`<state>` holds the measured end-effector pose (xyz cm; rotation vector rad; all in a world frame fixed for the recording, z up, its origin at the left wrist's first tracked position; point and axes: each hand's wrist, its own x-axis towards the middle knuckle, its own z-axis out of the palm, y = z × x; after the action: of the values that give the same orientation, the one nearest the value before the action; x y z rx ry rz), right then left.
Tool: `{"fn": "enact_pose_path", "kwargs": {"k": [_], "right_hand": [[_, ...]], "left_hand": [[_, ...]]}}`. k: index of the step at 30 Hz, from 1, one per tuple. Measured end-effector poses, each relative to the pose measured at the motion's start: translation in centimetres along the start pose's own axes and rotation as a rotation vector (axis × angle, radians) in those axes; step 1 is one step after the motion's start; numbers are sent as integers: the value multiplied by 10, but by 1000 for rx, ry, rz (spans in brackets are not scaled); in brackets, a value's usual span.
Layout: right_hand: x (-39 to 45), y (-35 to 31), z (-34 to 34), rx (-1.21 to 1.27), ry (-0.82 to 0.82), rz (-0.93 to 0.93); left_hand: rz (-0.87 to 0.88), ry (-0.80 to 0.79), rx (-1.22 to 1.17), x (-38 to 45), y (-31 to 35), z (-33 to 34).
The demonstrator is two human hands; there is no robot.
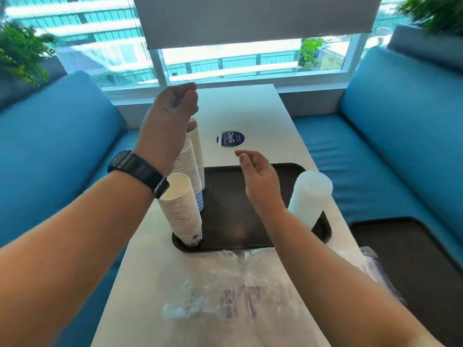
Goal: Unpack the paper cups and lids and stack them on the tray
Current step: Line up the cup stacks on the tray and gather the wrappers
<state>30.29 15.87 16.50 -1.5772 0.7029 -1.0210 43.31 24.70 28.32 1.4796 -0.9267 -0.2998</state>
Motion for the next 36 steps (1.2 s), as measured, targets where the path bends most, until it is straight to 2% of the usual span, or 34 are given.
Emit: {"fn": "enact_pose_path", "kwargs": {"k": [3,6,9,12,18,24,28,36], "right_hand": [[-10,-18,-28,2,148,-145],[-14,-26,-60,40,398,-265],[-14,-20,-96,74,591,-251],[-22,2,-126,113,680,-141],[-44,70,-144,143,618,213],[-42,104,-142,202,438,463],[-38,111,-144,194,387,534],[-38,111,-138,268,348,615]], "left_hand": [[-36,-12,-146,-19,2,30],[-132,-99,-218,-37,-8,62],[-217,-203,-216,-53,-27,91],[-353,-310,-191,-68,-50,114],[-632,-512,-126,-88,-92,144],[-817,-559,-117,-93,-119,163],[-937,-687,-117,-95,-121,175],[-939,-702,-121,-95,-136,178]]}}
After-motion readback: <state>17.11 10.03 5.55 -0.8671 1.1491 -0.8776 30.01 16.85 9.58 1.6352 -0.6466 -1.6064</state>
